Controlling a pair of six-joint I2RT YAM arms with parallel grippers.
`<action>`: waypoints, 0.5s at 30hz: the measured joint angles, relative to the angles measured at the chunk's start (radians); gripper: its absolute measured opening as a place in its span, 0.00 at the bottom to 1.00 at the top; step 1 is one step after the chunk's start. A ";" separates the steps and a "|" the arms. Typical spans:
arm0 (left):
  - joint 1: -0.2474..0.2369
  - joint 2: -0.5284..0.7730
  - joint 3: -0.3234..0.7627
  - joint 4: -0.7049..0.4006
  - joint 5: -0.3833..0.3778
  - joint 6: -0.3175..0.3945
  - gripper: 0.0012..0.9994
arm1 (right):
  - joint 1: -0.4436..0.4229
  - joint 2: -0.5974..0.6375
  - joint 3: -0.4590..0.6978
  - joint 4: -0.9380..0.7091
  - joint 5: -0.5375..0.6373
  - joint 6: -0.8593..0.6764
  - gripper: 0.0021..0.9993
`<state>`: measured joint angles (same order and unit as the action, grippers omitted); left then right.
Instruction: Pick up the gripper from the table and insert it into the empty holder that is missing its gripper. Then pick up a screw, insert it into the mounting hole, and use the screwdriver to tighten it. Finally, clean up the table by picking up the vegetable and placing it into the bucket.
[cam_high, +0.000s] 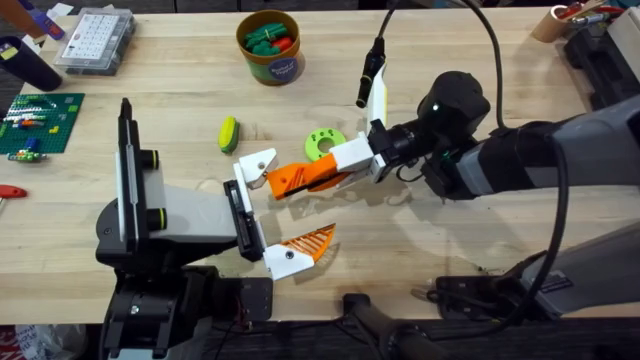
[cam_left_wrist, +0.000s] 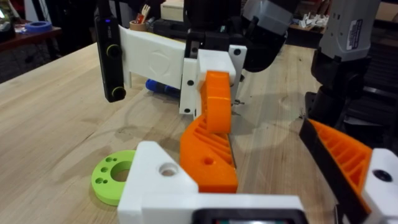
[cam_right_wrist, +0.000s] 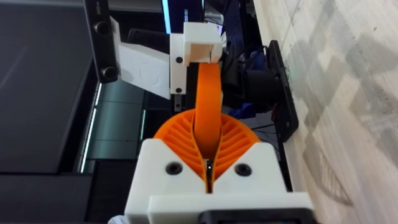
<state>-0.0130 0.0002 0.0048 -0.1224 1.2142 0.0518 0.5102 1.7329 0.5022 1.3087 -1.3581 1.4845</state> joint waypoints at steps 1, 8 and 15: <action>0.000 0.000 0.000 0.000 -0.001 0.000 0.99 | 0.000 0.000 0.000 -0.005 -0.001 0.001 0.02; 0.000 0.000 0.000 -0.001 -0.003 0.000 0.99 | 0.000 0.005 0.000 -0.020 -0.013 0.010 0.02; -0.001 0.000 0.000 -0.001 -0.003 0.000 0.99 | 0.000 -0.013 0.000 -0.008 -0.020 0.020 0.02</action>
<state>-0.0135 0.0006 0.0048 -0.1230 1.2115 0.0521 0.5102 1.7194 0.5018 1.3005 -1.3777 1.5049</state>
